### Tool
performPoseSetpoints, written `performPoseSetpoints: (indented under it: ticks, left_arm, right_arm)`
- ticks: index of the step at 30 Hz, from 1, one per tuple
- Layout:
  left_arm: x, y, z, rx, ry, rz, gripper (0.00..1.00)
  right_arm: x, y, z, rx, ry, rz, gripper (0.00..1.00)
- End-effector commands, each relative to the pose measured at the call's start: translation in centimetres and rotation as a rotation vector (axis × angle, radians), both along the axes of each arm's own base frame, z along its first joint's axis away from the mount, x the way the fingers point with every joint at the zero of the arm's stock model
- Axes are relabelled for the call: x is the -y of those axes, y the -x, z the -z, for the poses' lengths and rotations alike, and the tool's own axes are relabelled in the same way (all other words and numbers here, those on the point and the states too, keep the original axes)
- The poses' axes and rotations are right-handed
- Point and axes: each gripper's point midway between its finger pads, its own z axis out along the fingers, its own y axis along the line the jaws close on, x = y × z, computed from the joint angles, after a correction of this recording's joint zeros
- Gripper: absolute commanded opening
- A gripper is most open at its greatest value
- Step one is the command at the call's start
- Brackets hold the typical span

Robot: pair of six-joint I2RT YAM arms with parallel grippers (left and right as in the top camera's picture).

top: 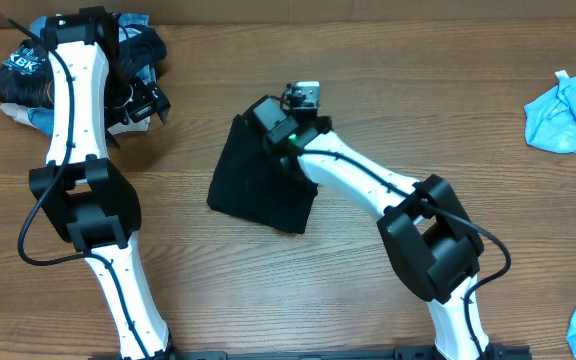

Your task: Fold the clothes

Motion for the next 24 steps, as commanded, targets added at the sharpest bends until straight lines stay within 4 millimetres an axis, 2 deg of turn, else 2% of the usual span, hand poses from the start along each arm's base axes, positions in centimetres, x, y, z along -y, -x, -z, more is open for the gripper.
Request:
performPoseSetpoints:
  ticks: [1,9,12,16,21,24]
  left_arm:
    - [-0.4,0.1,0.1,-0.002,-0.014,-0.013,1.00]
    - [-0.4,0.1,0.1,-0.002,-0.014,-0.013,1.00]
    - [-0.4,0.1,0.1,-0.002,-0.014,-0.013,1.00]
    - [-0.4,0.1,0.1,-0.002,-0.014,-0.013,1.00]
    - [-0.4,0.0,0.1,0.002,-0.014,-0.013,1.00]
    - [-0.4,0.0,0.1,0.002,-0.014,-0.013,1.00]
  right_arm:
    - [0.8,-1.1,-0.6,0.022,-0.053,0.059,0.60]
    - [2.1,-0.3,-0.7,0.002,-0.032,0.112,0.59]
    - [2.2,-0.1,-1.3,0.005,-0.048,0.125,0.65]
    - [2.7,0.6,-3.0,-0.008,-0.036,0.126,0.86]
    - [2.9,2.0,-6.2,-0.047,-0.065,0.110,0.89]
    - [0.8,2.4,-7.4,-0.081,-0.193,0.040,0.89]
